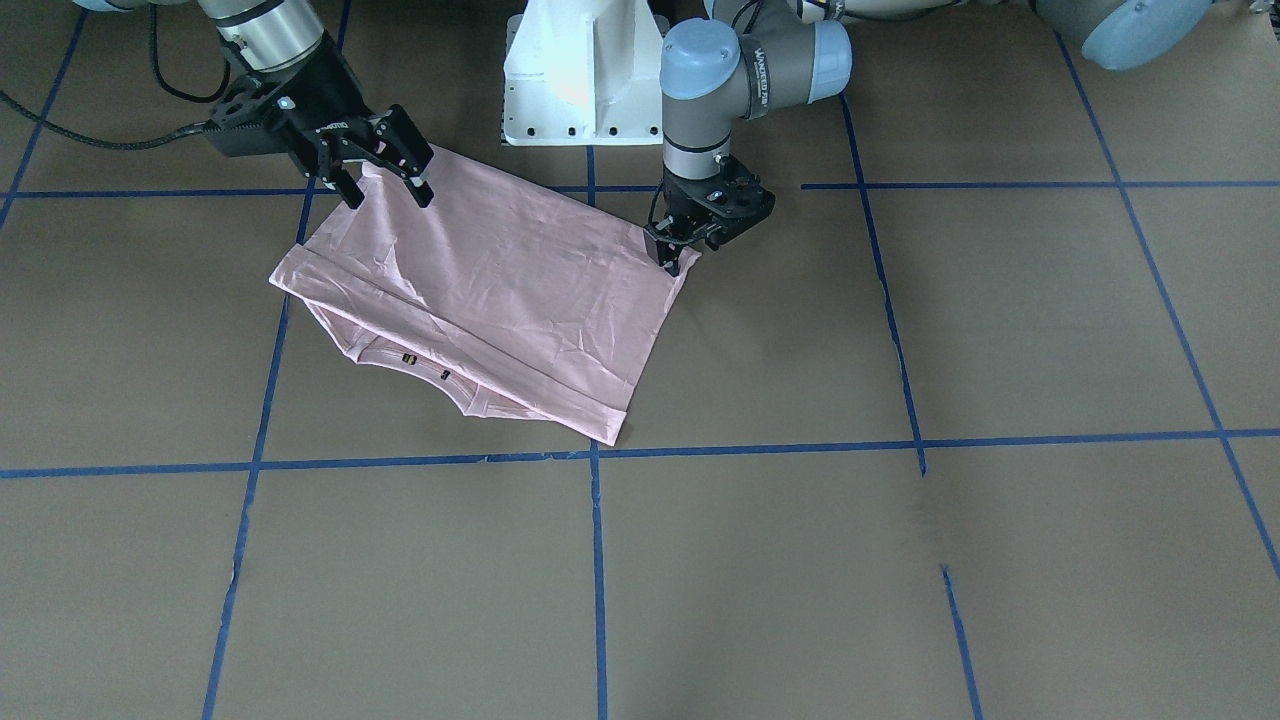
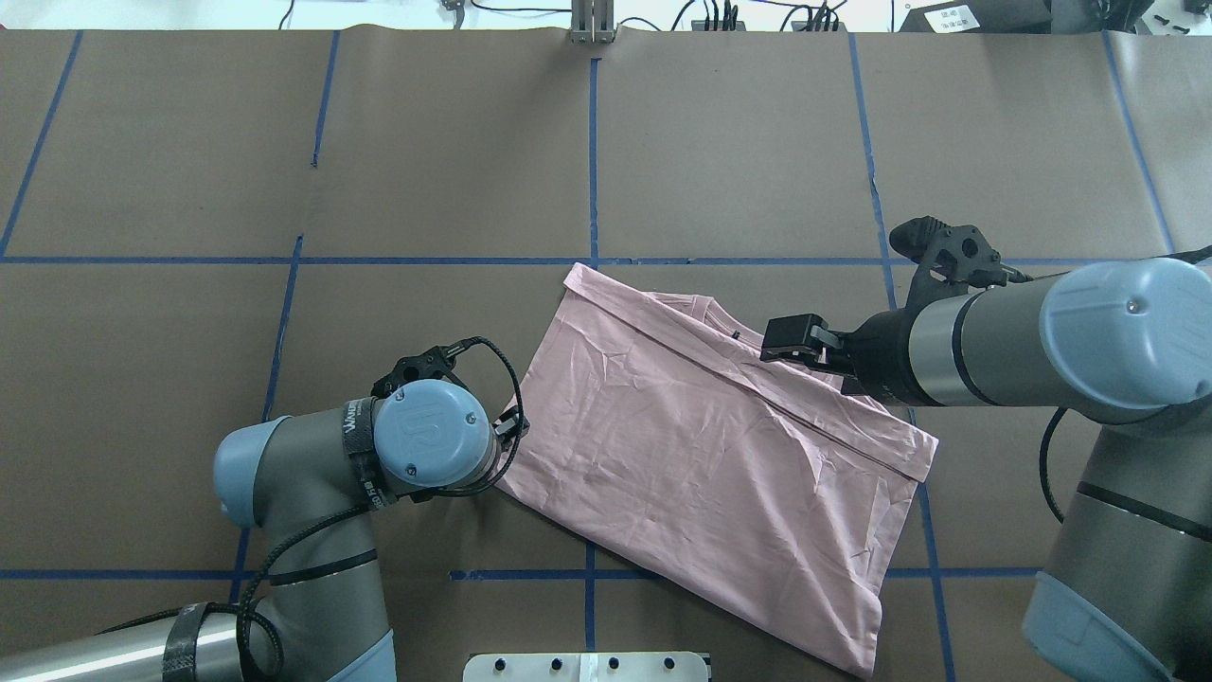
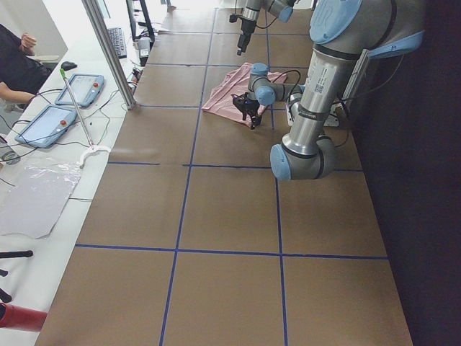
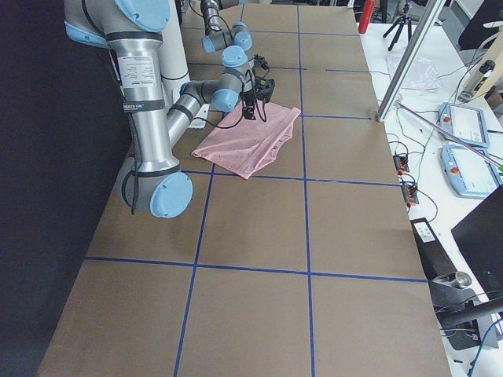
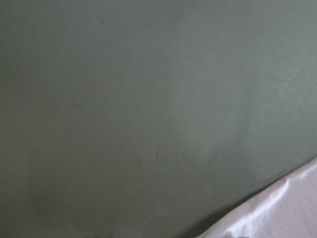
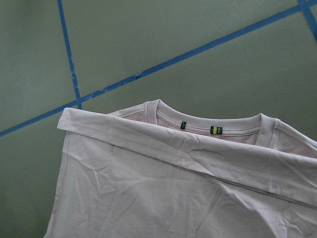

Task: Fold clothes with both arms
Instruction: 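Grasp the folded top edge with right gripper while left gripper approaches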

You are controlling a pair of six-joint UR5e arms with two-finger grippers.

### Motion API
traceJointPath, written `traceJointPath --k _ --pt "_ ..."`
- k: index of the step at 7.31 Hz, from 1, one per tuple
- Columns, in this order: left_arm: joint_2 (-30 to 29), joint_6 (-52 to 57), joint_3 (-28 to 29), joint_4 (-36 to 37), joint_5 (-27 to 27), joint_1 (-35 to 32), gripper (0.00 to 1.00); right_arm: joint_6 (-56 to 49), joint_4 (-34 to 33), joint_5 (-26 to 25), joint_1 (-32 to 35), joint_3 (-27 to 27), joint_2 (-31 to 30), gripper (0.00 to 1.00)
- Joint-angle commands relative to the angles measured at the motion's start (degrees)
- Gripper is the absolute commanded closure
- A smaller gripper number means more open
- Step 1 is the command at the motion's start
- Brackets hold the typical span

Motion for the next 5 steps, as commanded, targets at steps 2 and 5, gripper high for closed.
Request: traceJointPath --k 2,5 --pt "-0.04 0.33 -0.12 0.17 0.18 0.12 1.0 0.0 0.01 -0.18 0.0 -0.08 0.0 0.0" --pt "0.13 0.68 -0.91 0.35 -0.09 -0.05 1.0 0.0 0.01 -0.01 0.0 -0.08 0.0 0.0"
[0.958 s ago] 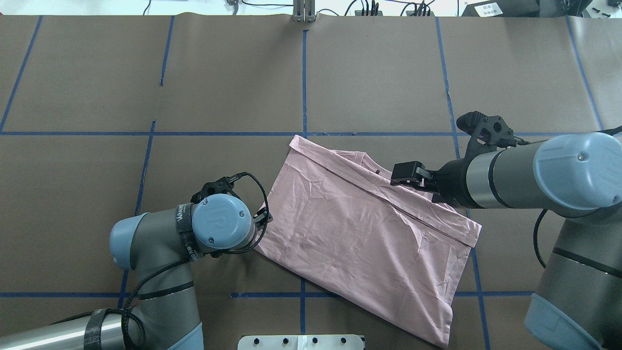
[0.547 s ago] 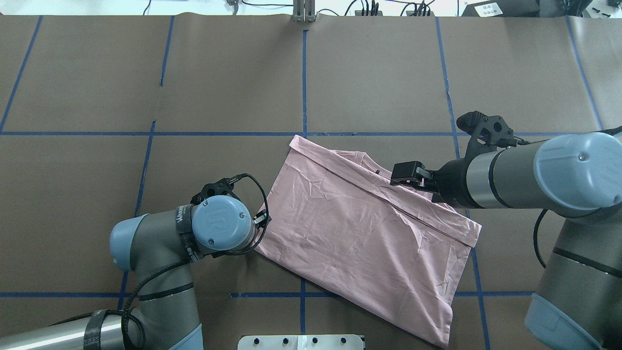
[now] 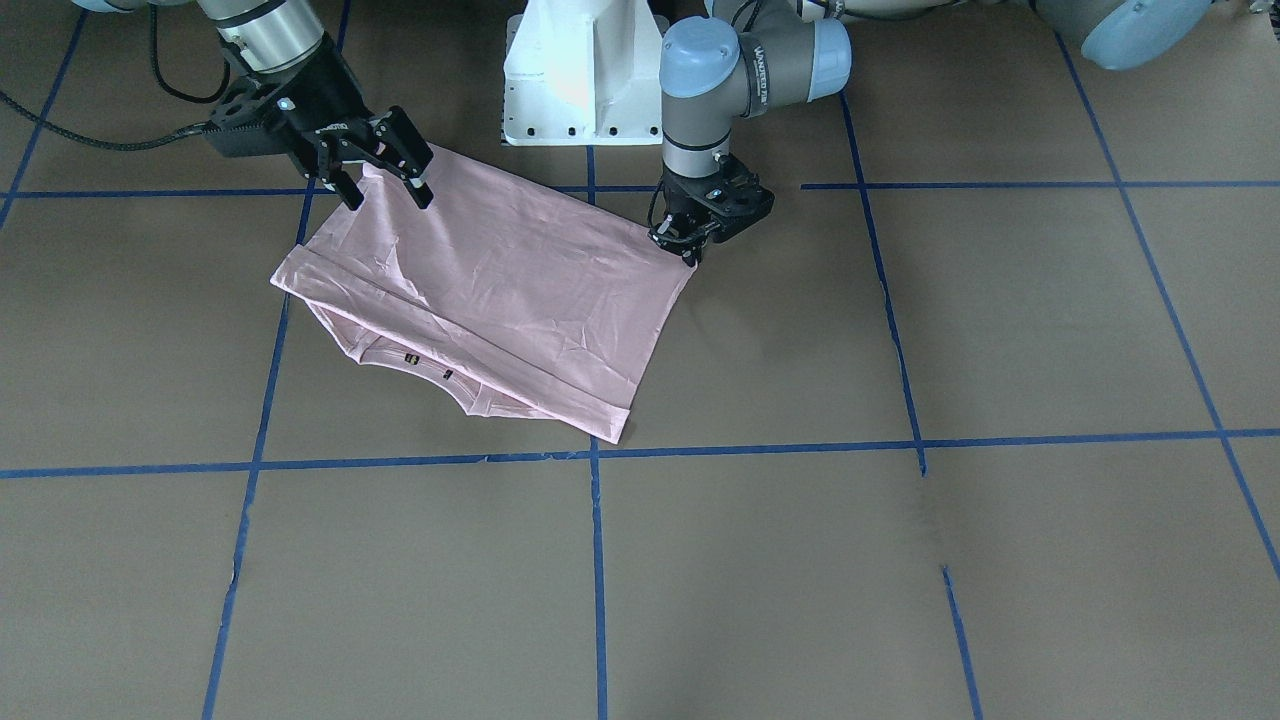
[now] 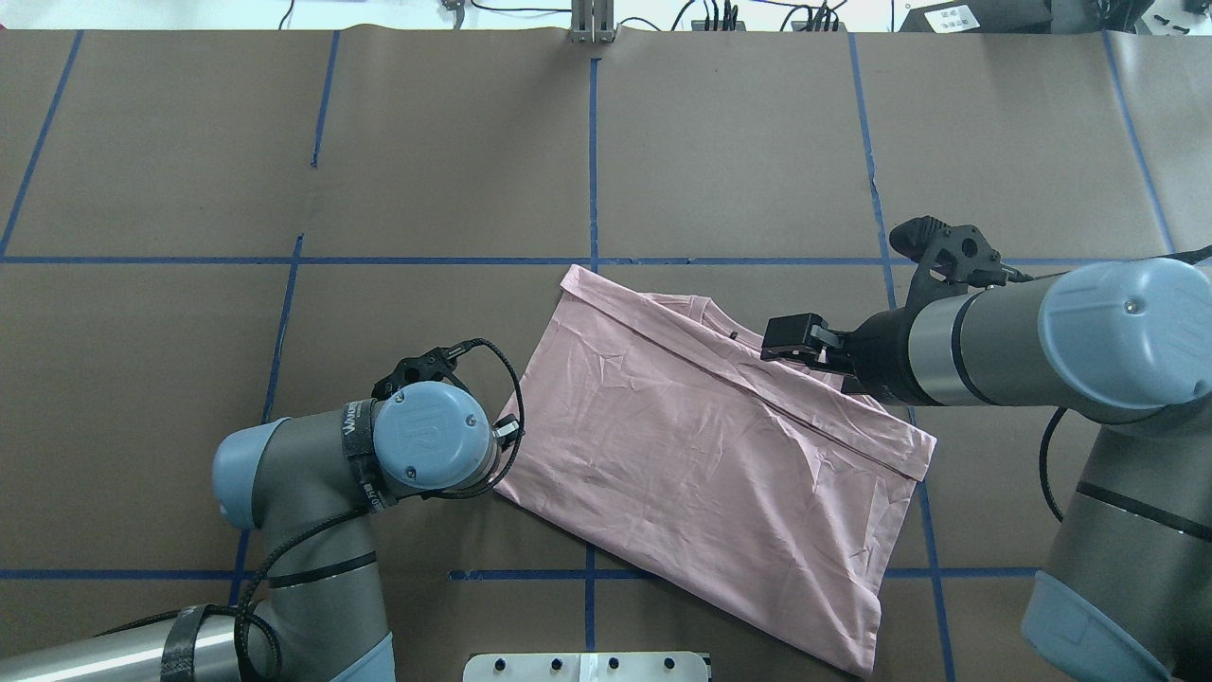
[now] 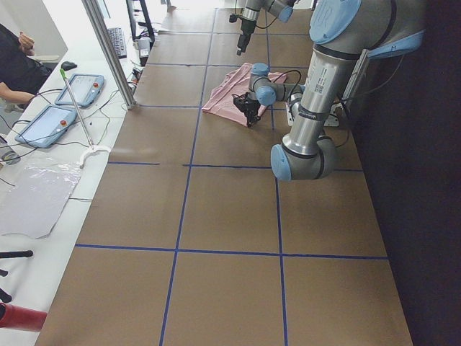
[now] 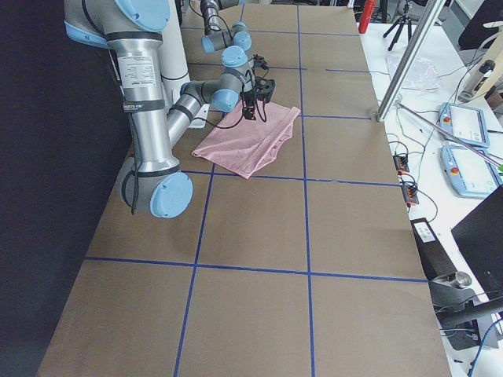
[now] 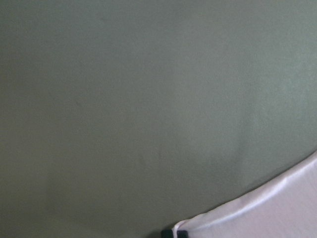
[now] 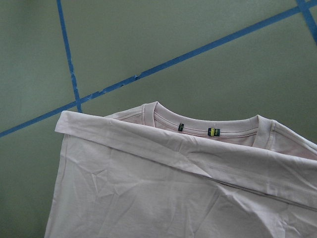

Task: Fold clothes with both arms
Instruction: 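Push the shirt's corner with the left gripper to straighten it square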

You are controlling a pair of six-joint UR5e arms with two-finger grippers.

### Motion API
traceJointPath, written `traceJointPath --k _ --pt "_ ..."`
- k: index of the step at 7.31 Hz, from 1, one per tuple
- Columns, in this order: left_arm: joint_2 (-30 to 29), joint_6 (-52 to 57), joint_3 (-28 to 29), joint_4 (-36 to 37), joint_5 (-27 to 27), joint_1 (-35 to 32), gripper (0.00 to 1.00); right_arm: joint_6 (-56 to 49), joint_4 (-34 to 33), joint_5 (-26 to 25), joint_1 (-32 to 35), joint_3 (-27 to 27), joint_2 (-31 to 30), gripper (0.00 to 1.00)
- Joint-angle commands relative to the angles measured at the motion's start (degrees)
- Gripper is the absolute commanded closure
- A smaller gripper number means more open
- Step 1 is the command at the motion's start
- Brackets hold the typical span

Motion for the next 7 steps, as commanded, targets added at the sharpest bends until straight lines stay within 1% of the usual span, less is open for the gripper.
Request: traceJointPath --k 1,2,3,4,5,7 --pt "0.16 0.82 -0.1 0.21 0.07 -2.66 1.0 0.0 0.0 0.14 0.0 0.03 0.0 0.0" --pt "0.16 5.87 0.25 0.29 0.07 -5.82 1.0 0.0 0.0 0.22 0.0 0.03 0.0 0.0" --pt "0.07 8.1 1.82 -0.23 0.16 -8.81 1.0 0.09 0.0 0.22 0.0 0.12 0.0 0.0" --pt "-0.28 10.82 3.4 -2.32 0.07 -11.71 1.0 0.09 0.0 0.14 0.0 0.2 0.0 0.0" --pt "-0.89 12.41 6.63 -7.56 0.07 -14.26 1.0 0.09 0.0 0.05 0.09 0.21 0.0 0.0" --pt "-6.32 16.8 15.77 -11.99 0.07 -17.96 1.0 0.18 0.09 -0.3 0.09 0.38 -0.17 0.0"
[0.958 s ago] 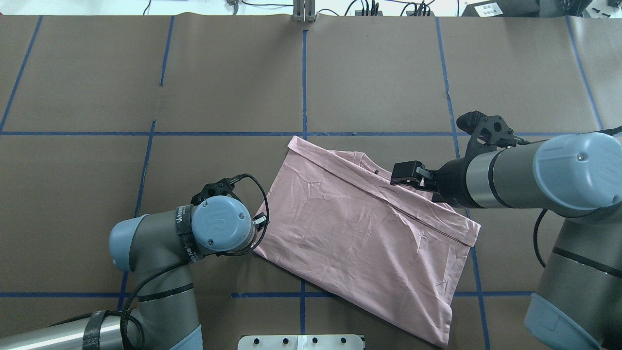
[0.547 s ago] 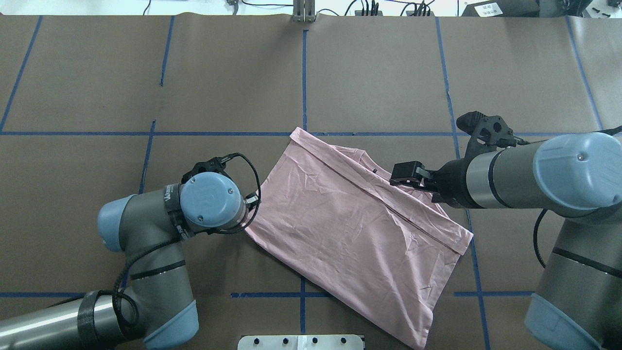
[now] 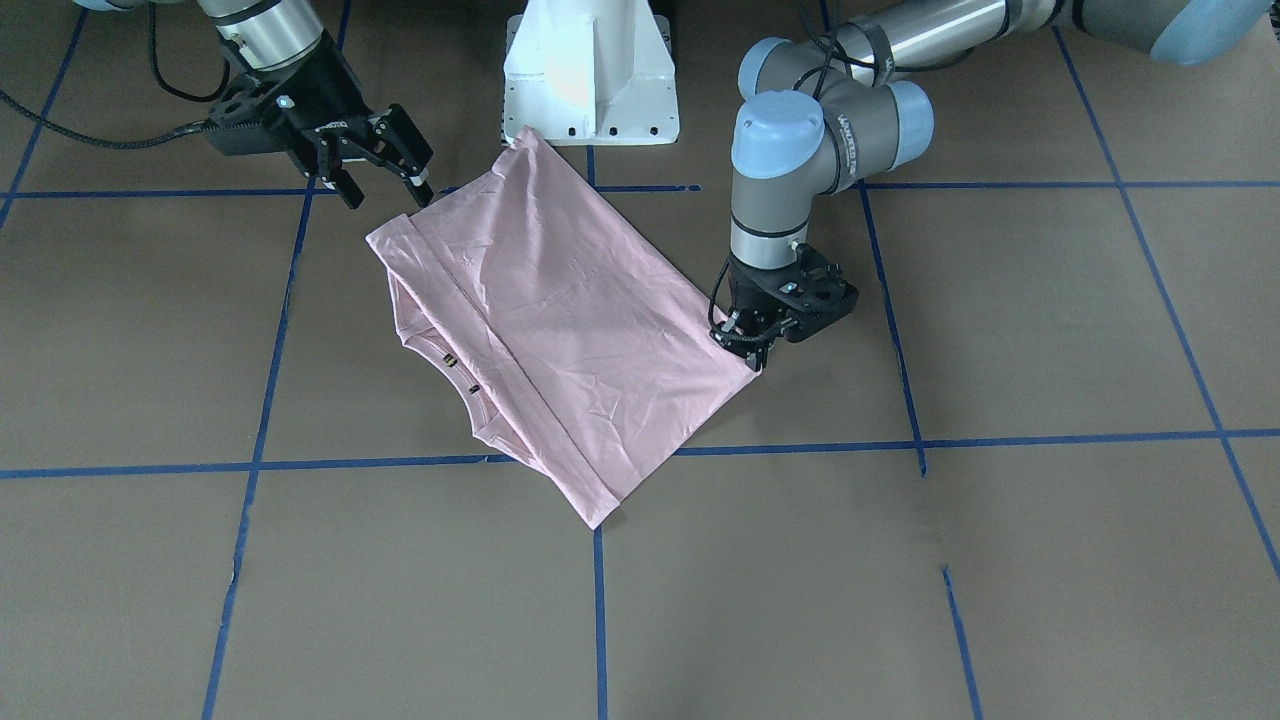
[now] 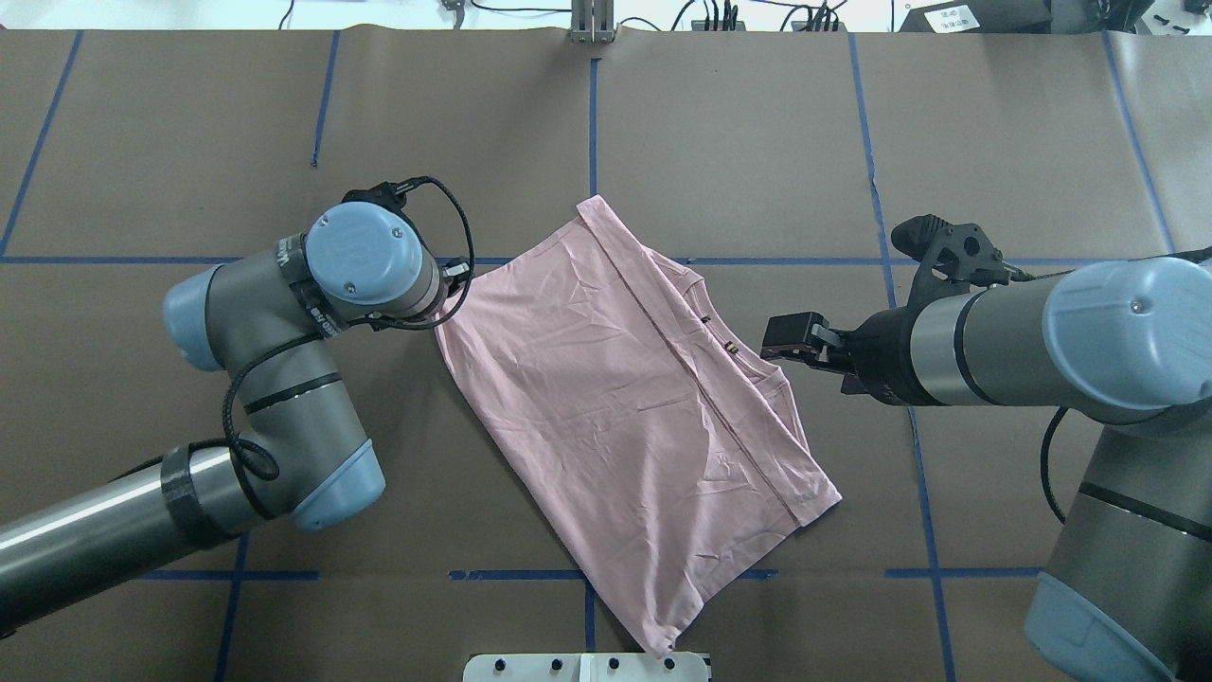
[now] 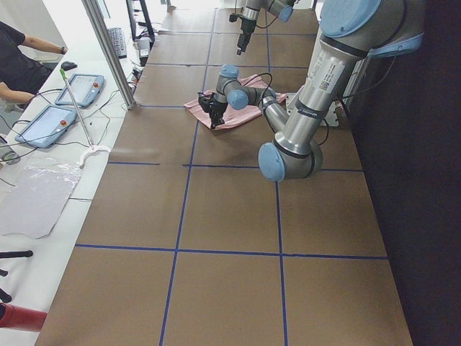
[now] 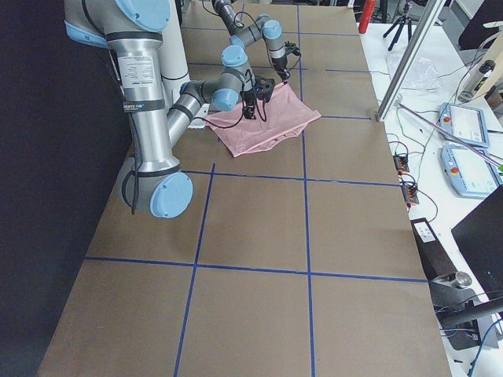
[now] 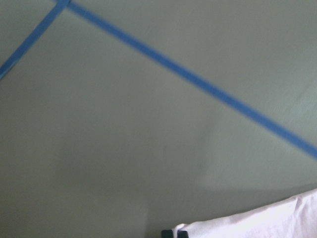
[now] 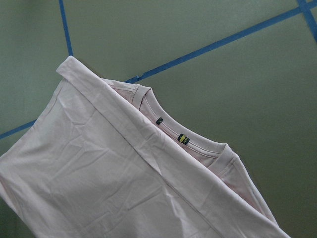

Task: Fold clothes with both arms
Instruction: 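Push the shirt's corner with the left gripper to straighten it square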

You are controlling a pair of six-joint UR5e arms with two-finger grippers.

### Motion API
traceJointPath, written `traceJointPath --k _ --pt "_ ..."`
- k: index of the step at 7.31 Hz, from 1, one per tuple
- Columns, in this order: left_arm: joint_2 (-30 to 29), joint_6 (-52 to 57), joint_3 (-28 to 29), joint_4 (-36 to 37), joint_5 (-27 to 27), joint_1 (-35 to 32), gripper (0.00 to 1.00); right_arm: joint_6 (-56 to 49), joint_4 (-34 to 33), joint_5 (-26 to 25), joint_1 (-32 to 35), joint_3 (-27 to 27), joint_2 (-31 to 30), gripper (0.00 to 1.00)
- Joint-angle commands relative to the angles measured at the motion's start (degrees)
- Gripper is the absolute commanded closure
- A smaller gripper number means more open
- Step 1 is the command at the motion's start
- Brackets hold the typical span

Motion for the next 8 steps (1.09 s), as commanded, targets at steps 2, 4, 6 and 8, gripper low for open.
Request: traceJointPath --k 2,4,6,8 --pt "-9.28 6.35 13.35 -6.56 0.08 -5.38 1.0 0.03 0.03 -0.16 0.02 0.06 -0.14 0.0" --pt "-15.26 9.34 24.08 -13.57 0.96 -7.67 1.0 0.03 0.03 -0.16 0.1 0.32 -0.14 0.0" --pt "-18.09 12.59 33.22 -23.05 5.68 -8.38 1.0 0.12 0.03 -0.16 0.02 0.15 -0.14 0.0" --pt "-20.21 12.7 36.69 -25.91 6.24 -8.38 1.0 0.56 0.12 -0.25 -0.16 0.32 -0.05 0.0"
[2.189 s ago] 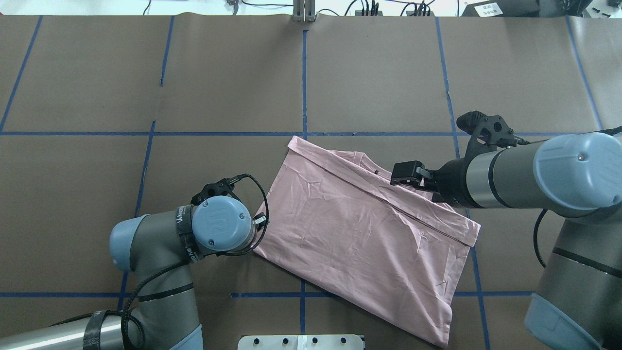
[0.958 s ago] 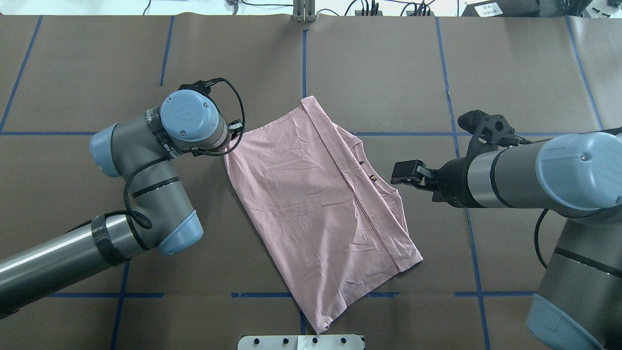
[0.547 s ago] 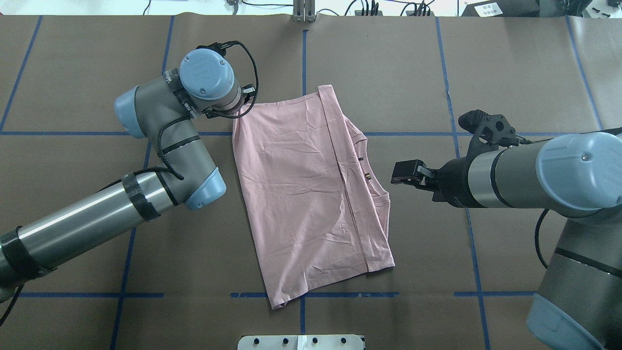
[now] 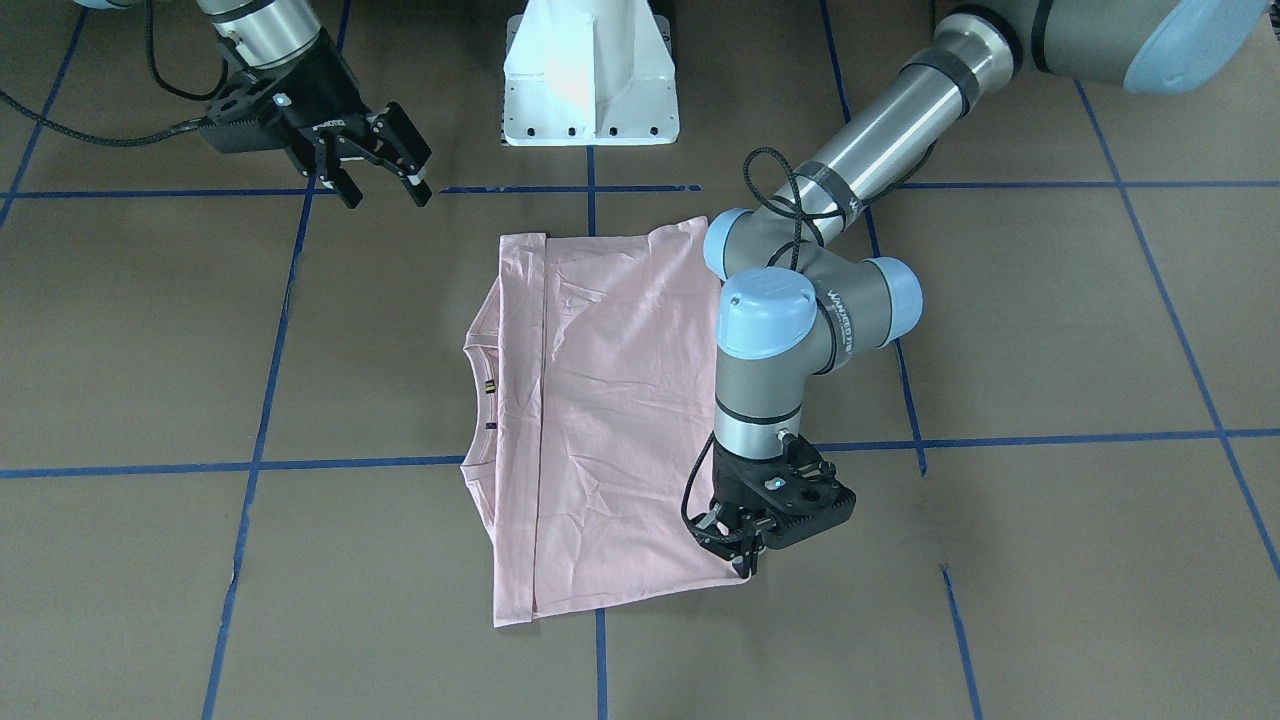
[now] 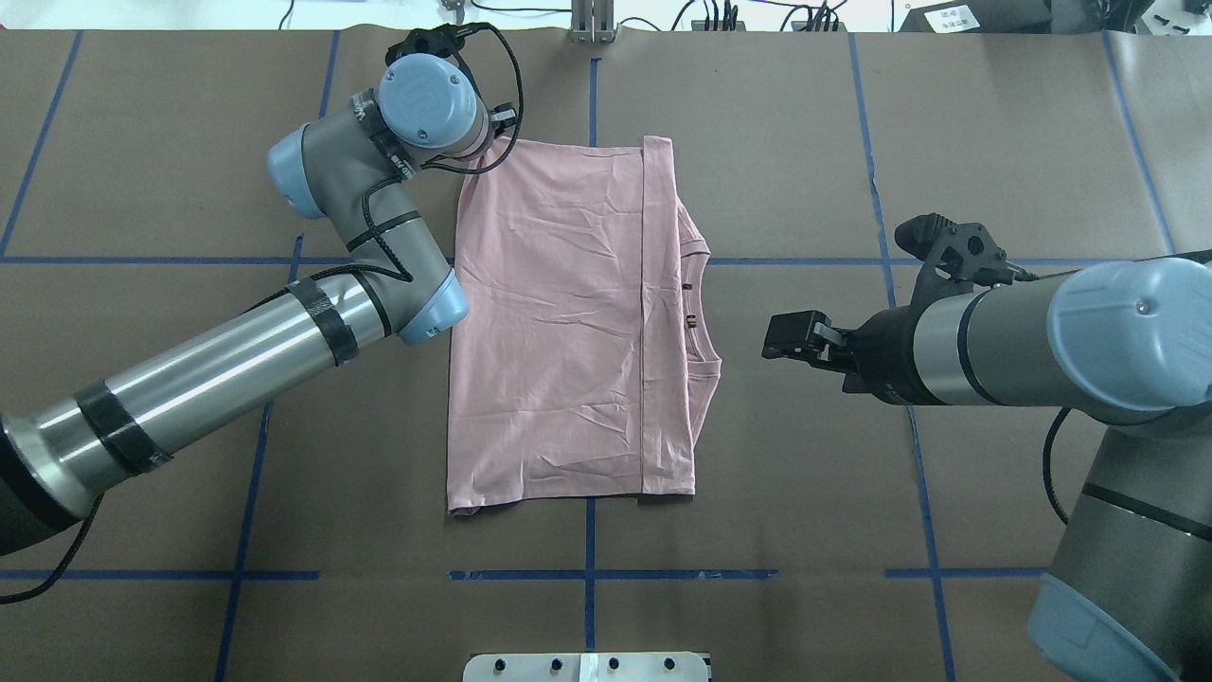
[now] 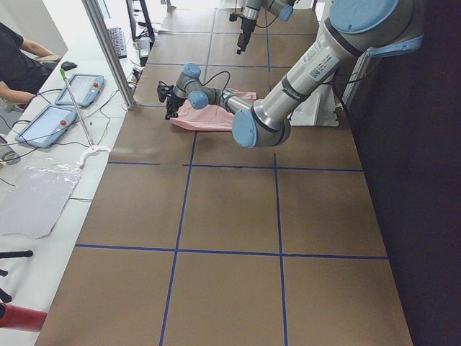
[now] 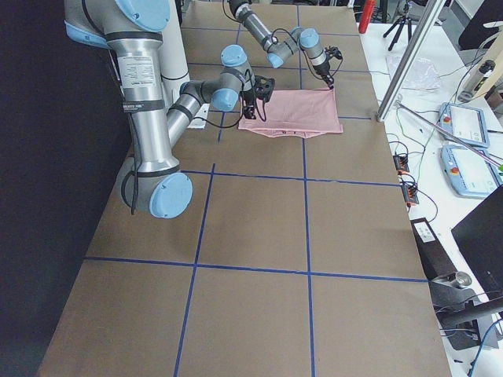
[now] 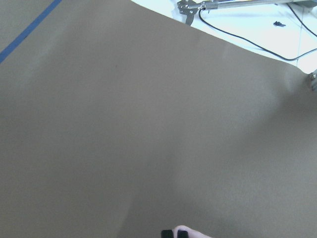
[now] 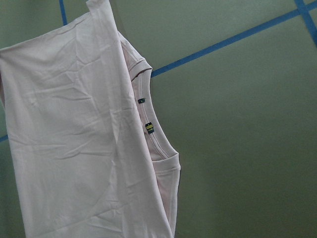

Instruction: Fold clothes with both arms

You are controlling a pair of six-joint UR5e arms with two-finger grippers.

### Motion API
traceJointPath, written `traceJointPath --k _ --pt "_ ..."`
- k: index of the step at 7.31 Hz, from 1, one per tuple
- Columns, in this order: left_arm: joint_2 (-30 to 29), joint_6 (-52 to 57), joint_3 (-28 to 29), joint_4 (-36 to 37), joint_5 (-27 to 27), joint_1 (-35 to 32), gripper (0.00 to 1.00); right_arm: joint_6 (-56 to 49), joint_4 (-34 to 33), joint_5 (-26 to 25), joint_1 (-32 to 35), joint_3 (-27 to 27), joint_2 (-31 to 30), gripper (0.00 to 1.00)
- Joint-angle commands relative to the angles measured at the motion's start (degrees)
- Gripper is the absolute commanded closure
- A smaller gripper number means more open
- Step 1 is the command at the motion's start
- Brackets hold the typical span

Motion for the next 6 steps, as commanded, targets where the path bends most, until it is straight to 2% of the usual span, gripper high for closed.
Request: traceJointPath --k 1,2,3,5,6 --pt "-1.05 1.37 2.25 -1.98 0.86 -0.04 1.0 0.27 0.03 -0.03 -0.04 0.14 0.07 0.0" --pt "-1.05 2.43 2.42 -2.16 2.17 -0.04 0.96 0.28 0.03 -0.03 -0.12 -0.04 0.07 0.0" --pt "-1.05 5.14 2.51 -2.25 2.27 -0.04 0.01 0.19 0.03 0.06 -0.21 -0.3 0.16 0.0" --pt "-1.05 6.92 2.08 -6.61 0.52 -1.87 0.0 -0.34 0.12 0.06 -0.21 -0.48 1.12 0.0" --pt "-0.35 7.01 -0.71 -5.95 -7.06 -4.24 0.0 -0.51 -0.23 -0.03 -0.21 -0.65 1.3 0.0"
